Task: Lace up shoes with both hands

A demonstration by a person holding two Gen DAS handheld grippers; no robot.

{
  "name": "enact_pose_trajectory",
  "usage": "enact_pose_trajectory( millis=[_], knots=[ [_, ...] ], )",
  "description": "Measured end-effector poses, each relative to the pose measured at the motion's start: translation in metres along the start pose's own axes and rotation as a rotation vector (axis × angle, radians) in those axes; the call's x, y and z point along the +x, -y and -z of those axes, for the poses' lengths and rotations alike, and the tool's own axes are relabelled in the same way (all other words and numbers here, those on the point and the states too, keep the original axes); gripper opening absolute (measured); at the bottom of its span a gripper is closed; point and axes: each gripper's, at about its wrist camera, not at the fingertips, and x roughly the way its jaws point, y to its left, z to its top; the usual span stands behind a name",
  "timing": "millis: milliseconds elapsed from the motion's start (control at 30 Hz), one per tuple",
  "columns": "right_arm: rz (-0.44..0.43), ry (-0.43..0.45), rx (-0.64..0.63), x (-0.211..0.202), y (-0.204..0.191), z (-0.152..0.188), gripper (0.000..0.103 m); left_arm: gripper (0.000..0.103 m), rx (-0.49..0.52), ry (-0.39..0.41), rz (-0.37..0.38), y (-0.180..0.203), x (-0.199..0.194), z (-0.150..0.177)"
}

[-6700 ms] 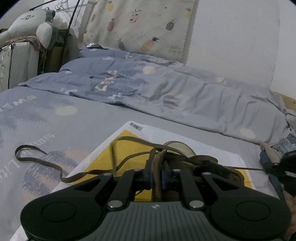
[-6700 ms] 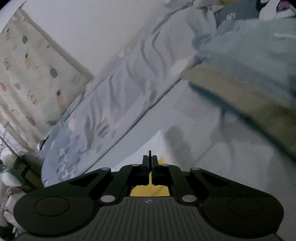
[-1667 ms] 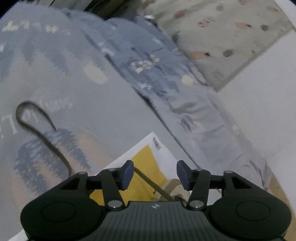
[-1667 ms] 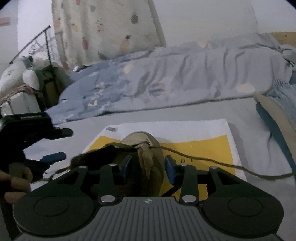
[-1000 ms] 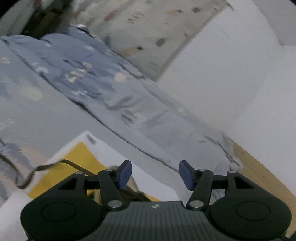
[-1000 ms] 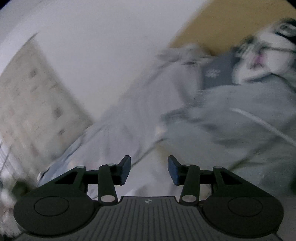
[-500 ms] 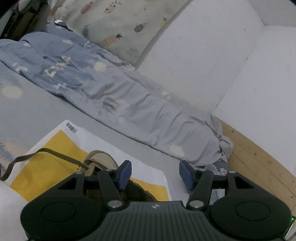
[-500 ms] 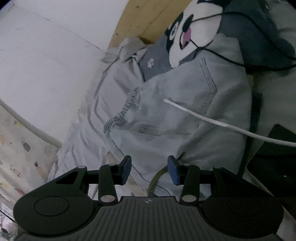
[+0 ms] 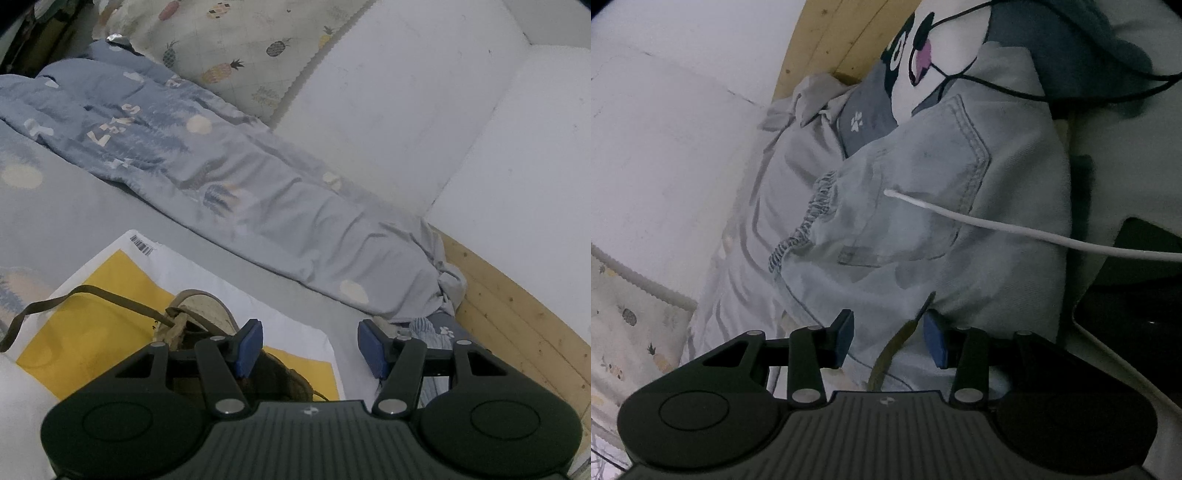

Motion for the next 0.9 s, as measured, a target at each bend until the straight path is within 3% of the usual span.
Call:
enact_pose_trajectory(
  millis=[333,633,800,900],
  knots=[
    [0.016,0.033,-0.054,0.008,-0.005,0.007,0.042,0.056,-0.007,0.000,0.000,-0.001,-0.001,0.000],
    [0.127,0.051,-0.190,0.014,-0.016,0.015,0.008,0.056,-0.016,0.007,-0.002,-0.002,-0.002,0.000],
    [0.143,0.065,-0.305,0.015,-0.031,0.024,0.003,0.056,-0.020,0.014,-0.001,-0.004,-0.004,-0.003],
    [0.087,0.052,-0.398,0.014,-0.050,0.038,0.002,0.056,-0.022,0.023,0.000,-0.006,-0.006,-0.005]
  ],
)
